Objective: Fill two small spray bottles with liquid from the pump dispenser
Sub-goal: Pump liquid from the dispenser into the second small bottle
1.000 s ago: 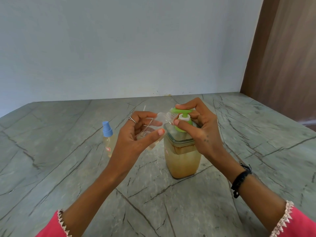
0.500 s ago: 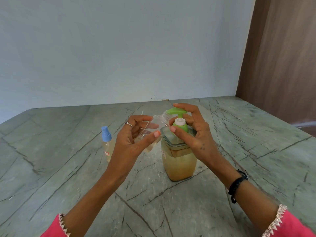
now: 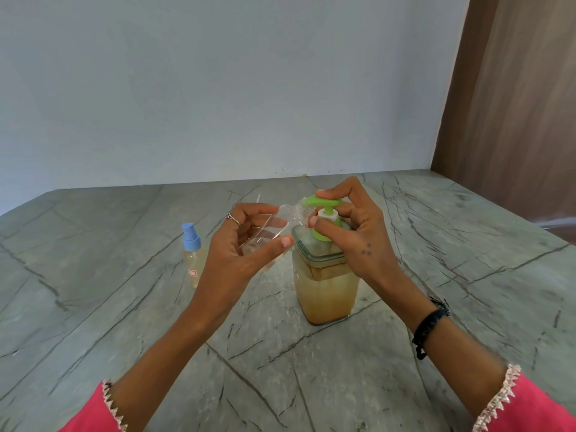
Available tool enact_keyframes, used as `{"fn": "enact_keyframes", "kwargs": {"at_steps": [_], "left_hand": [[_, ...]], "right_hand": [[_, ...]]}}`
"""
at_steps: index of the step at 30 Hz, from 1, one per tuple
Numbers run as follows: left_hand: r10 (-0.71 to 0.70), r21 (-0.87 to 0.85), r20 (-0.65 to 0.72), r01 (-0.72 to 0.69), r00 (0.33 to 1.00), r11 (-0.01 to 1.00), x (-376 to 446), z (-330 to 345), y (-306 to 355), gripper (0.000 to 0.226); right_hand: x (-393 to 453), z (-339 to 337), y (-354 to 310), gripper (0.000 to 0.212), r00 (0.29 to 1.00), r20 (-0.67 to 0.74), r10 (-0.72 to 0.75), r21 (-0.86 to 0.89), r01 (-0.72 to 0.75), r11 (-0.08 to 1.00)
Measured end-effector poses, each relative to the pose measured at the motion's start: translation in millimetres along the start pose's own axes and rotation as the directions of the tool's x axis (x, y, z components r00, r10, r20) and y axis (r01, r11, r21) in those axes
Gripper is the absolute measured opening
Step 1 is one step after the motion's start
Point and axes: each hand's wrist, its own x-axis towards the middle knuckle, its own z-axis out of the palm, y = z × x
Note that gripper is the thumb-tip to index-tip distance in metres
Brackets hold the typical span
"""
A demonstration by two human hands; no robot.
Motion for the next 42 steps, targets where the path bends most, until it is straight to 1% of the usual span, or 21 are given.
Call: {"fn": "enact_keyframes", "kwargs": {"at_steps": [3,8,11,15,19,23,27,30,33,37,40,42], "left_hand": [[-0.002,-0.004,0.002,0.002,1.0,1.0,0,-1,-2,0.034],[0.003,-0.005,-0.01,-0.004,1.0,1.0,1,0,1,0.043],[0.01,-0.007,-0.011,-0.01,1.0,1.0,2,0,0,0.044],[0.011,0.0,-0.01,-0.011,1.0,1.0,2,-2,1,0.044],[0.014,-0.007,-0.011,-0.014,1.0,1.0,1,-2,2,0.044],[0.016,0.013,0.001,-0.016,1.0,1.0,1,-2,3,0.042],[0.013,0.033,0.014,-0.013,1.0,0.999,0,-2,1,0.034],[0.008,0.032,0.02,-0.009,1.0,0.999,0,-4,1,0.034],[0.003,0.032,0.015,-0.003,1.0,0.999,1,-4,2,0.036],[-0.002,0.008,0.014,0.002,1.0,1.0,2,-2,3,0.042],[0.002,0.007,0.007,-0.002,1.0,1.0,2,-1,4,0.037],[0.003,0.004,0.007,-0.003,1.0,1.0,2,-1,3,0.034]], "right_hand": [[-1,1,-2,0.023,1.0,-0.009,-0.01,-0.012,0.01,1.0],[-4,1,-1,0.033,0.994,-0.012,-0.104,-0.028,0.104,0.994],[-5,1,2,0.035,0.984,-0.022,-0.177,-0.101,0.174,0.979],[-6,1,3,0.044,0.974,-0.018,-0.224,-0.157,0.219,0.963],[-3,0,3,0.033,0.968,-0.037,-0.248,-0.147,0.241,0.959],[-2,2,-1,0.021,0.969,-0.07,-0.239,-0.075,0.233,0.969],[-1,1,-2,0.018,0.958,-0.101,-0.269,-0.143,0.254,0.957],[0,2,-1,0.018,0.952,-0.105,-0.286,-0.195,0.262,0.945],[-3,2,2,0.021,0.951,-0.089,-0.295,-0.206,0.273,0.94],[-5,0,4,0.03,0.95,-0.012,-0.311,-0.211,0.302,0.93],[-9,-1,5,0.041,0.95,0.025,-0.311,-0.223,0.308,0.925],[-10,-2,6,0.044,0.949,0.03,-0.315,-0.233,0.313,0.921]]}}
